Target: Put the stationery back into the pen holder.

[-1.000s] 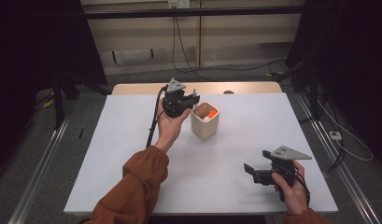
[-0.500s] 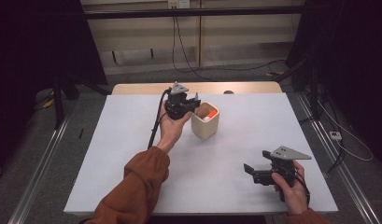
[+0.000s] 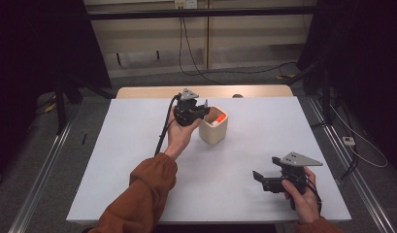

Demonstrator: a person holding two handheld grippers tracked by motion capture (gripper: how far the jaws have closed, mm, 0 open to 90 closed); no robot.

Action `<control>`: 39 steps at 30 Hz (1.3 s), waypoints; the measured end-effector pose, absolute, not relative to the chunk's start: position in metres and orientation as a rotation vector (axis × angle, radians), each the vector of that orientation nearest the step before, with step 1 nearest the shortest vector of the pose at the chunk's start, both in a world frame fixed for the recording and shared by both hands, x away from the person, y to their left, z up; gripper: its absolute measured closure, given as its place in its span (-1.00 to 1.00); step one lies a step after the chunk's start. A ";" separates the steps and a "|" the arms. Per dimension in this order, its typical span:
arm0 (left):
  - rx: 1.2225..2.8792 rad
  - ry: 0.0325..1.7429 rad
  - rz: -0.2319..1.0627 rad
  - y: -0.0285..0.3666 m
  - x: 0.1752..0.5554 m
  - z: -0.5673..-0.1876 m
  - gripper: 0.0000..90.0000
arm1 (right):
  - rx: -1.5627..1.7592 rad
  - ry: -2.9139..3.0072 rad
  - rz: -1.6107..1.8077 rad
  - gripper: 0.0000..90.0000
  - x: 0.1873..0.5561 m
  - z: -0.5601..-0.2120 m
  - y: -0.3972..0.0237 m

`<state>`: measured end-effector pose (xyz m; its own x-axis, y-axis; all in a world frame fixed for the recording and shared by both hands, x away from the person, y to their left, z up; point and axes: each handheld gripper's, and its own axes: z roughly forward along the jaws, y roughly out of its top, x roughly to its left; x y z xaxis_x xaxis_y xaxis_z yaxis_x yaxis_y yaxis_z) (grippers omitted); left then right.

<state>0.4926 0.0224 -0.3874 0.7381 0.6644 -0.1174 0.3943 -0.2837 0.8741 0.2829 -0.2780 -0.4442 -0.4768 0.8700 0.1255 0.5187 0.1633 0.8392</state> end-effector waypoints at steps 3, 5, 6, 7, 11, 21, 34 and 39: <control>1.908 0.814 0.310 0.022 0.492 -0.388 0.73 | 1.319 2.059 1.240 -0.83 0.282 -0.444 -0.278; 1.907 0.818 0.306 0.021 0.491 -0.388 0.68 | 1.319 2.058 1.241 -0.83 0.282 -0.444 -0.278; 1.907 0.814 0.307 0.021 0.490 -0.388 0.64 | 1.319 2.058 1.241 -0.83 0.282 -0.444 -0.278; 1.908 0.812 0.311 0.021 0.490 -0.387 0.59 | 1.319 2.058 1.241 -0.83 0.282 -0.444 -0.278; 1.902 0.823 0.299 0.023 0.490 -0.386 0.48 | 1.319 2.057 1.240 -0.83 0.282 -0.444 -0.278; 1.906 0.858 0.334 0.025 0.490 -0.387 -0.28 | 1.316 2.054 1.248 -0.83 0.283 -0.444 -0.279; 1.892 0.850 0.338 0.029 0.489 -0.382 -0.80 | 1.325 2.047 1.249 -0.84 0.283 -0.445 -0.280; 1.909 0.839 0.333 0.032 0.483 -0.380 -0.87 | 1.326 2.046 1.252 -0.85 0.282 -0.445 -0.280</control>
<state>0.4830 0.0325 -0.3795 0.7234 0.6791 -0.1248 0.4092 -0.2760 0.8697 0.2821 -0.2802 -0.4448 -0.4710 0.8720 0.1334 0.5154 0.1493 0.8439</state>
